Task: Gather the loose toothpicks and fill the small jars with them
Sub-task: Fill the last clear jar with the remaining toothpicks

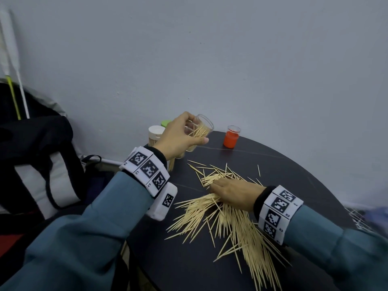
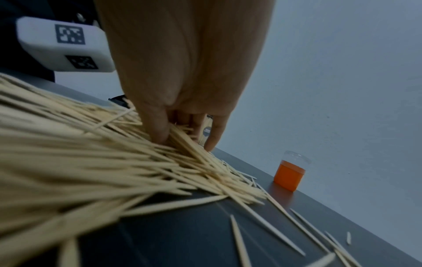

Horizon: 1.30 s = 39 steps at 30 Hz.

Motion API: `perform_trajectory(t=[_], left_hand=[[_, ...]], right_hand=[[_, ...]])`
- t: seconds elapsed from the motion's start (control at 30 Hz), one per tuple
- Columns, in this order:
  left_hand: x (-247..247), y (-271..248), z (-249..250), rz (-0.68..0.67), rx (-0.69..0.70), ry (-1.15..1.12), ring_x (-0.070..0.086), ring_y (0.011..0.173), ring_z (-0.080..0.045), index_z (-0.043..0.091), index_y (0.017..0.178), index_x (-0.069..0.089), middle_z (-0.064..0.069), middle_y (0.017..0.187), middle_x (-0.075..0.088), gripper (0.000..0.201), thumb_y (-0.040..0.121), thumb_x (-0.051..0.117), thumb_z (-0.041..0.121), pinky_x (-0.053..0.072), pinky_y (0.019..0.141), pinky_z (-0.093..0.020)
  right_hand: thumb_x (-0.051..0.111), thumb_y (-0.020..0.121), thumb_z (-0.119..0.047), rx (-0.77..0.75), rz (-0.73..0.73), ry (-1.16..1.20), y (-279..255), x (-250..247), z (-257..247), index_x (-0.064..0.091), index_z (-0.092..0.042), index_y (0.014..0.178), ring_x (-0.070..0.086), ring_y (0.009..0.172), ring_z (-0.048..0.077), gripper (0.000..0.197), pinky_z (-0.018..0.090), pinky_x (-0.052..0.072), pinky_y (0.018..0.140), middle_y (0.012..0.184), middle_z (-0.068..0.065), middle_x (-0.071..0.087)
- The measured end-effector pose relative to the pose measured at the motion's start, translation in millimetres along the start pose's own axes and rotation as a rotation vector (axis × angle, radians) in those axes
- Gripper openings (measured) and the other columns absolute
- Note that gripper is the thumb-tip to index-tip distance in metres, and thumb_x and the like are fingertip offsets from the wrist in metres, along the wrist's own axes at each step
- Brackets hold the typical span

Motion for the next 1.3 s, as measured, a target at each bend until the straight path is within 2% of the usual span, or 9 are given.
perform_trajectory(t=[0.17, 0.3, 0.63, 0.73, 0.83, 0.9, 1.03, 1.17, 1.3], left_hand=[[9.7, 0.7, -2.3, -0.026, -0.002, -0.009, 0.059, 0.092, -0.017, 0.010, 0.112, 0.054, -0.003, 0.104, 0.062, 0.050, 0.071, 0.081, 0.020, 0.046, 0.079, -0.023], [13.4, 0.6, -5.0, -0.037, 0.002, -0.007, 0.058, 0.090, -0.014, 0.010, 0.112, 0.054, -0.002, 0.104, 0.061, 0.050, 0.071, 0.081, 0.020, 0.045, 0.073, -0.016], [11.8, 1.2, -7.7, -0.034, 0.003, -0.018, 0.058, 0.088, -0.012, 0.011, 0.111, 0.054, -0.001, 0.102, 0.062, 0.048, 0.071, 0.081, 0.019, 0.044, 0.071, -0.013], [9.9, 1.1, -8.3, -0.034, -0.001, -0.016, 0.058, 0.088, -0.012, 0.010, 0.111, 0.054, -0.001, 0.102, 0.062, 0.048, 0.071, 0.081, 0.019, 0.043, 0.071, -0.014], [5.2, 1.5, -9.0, -0.026, -0.013, -0.034, 0.057, 0.087, -0.011, 0.012, 0.109, 0.054, -0.001, 0.102, 0.061, 0.046, 0.072, 0.080, 0.019, 0.043, 0.069, -0.015], [-0.1, 1.6, -8.9, -0.022, -0.017, -0.046, 0.056, 0.085, -0.009, 0.012, 0.109, 0.053, -0.001, 0.102, 0.060, 0.045, 0.073, 0.079, 0.019, 0.042, 0.068, -0.013], [-11.3, 0.6, -10.3, -0.009, -0.017, -0.043, 0.055, 0.085, -0.007, 0.015, 0.107, 0.052, -0.001, 0.102, 0.059, 0.043, 0.073, 0.078, 0.019, 0.041, 0.068, -0.011], [-21.4, -1.1, -12.4, 0.008, -0.030, -0.037, 0.055, 0.081, -0.003, 0.015, 0.107, 0.052, 0.000, 0.101, 0.058, 0.043, 0.073, 0.079, 0.019, 0.041, 0.064, -0.005], [-31.4, -4.1, -16.8, 0.020, -0.048, -0.033, 0.058, 0.092, -0.014, 0.016, 0.106, 0.052, -0.002, 0.105, 0.060, 0.044, 0.072, 0.079, 0.019, 0.045, 0.075, -0.017]], right_hand=[[0.022, 0.102, -0.012, 0.066, 0.007, 0.139, -6.4, -5.9, 7.6, 0.042, -0.010, 0.105, 0.043, 0.101, 0.017, 0.021, 0.026, 0.036, 0.094, 0.112, 0.005, 0.046], [0.027, 0.098, -0.003, 0.109, 0.014, 0.117, -11.4, -10.0, 11.8, 0.040, -0.003, 0.122, 0.041, 0.117, 0.022, 0.027, 0.032, 0.034, 0.103, 0.126, 0.009, 0.042], [0.027, 0.101, -0.008, 0.198, -0.034, 0.108, -11.4, -0.6, 17.8, 0.042, -0.001, 0.117, 0.049, 0.101, 0.025, 0.023, 0.030, 0.039, 0.088, 0.112, 0.010, 0.044], [0.015, 0.103, -0.015, 0.237, -0.076, 0.150, -12.2, -3.0, 18.4, 0.038, -0.008, 0.104, 0.046, 0.099, 0.023, 0.024, 0.029, 0.031, 0.091, 0.114, 0.012, 0.052], [0.016, 0.102, -0.018, 0.280, -0.082, 0.168, -13.0, -2.3, 22.7, 0.034, -0.010, 0.106, 0.043, 0.112, 0.028, 0.020, 0.040, 0.036, 0.100, 0.122, 0.013, 0.054], [0.023, 0.099, -0.010, 0.290, -0.033, 0.203, -10.8, -1.3, 26.9, 0.031, -0.013, 0.102, 0.047, 0.102, 0.028, 0.009, 0.040, 0.039, 0.097, 0.114, 0.013, 0.055], [0.029, 0.100, -0.011, 0.326, 0.095, 0.468, -5.4, -7.9, 32.7, 0.031, -0.017, 0.095, 0.041, 0.070, 0.016, 0.008, 0.026, 0.038, 0.067, 0.085, 0.006, 0.050], [0.031, 0.100, -0.008, 0.303, 0.206, 0.606, -4.7, -17.2, 36.1, 0.035, -0.011, 0.097, 0.045, 0.076, 0.017, 0.006, 0.029, 0.038, 0.070, 0.096, 0.009, 0.055], [0.030, 0.101, -0.012, 0.290, 0.318, 0.792, -5.4, -25.1, 38.7, 0.040, -0.009, 0.098, 0.043, 0.069, 0.009, 0.011, 0.021, 0.037, 0.064, 0.084, -0.008, 0.048]])
Point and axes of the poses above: each hand's wrist, its own y-axis towards the middle knuckle, its own x-axis out of the palm, z = x × y, the point moved 5 cm from there along y, towards the middle knuckle
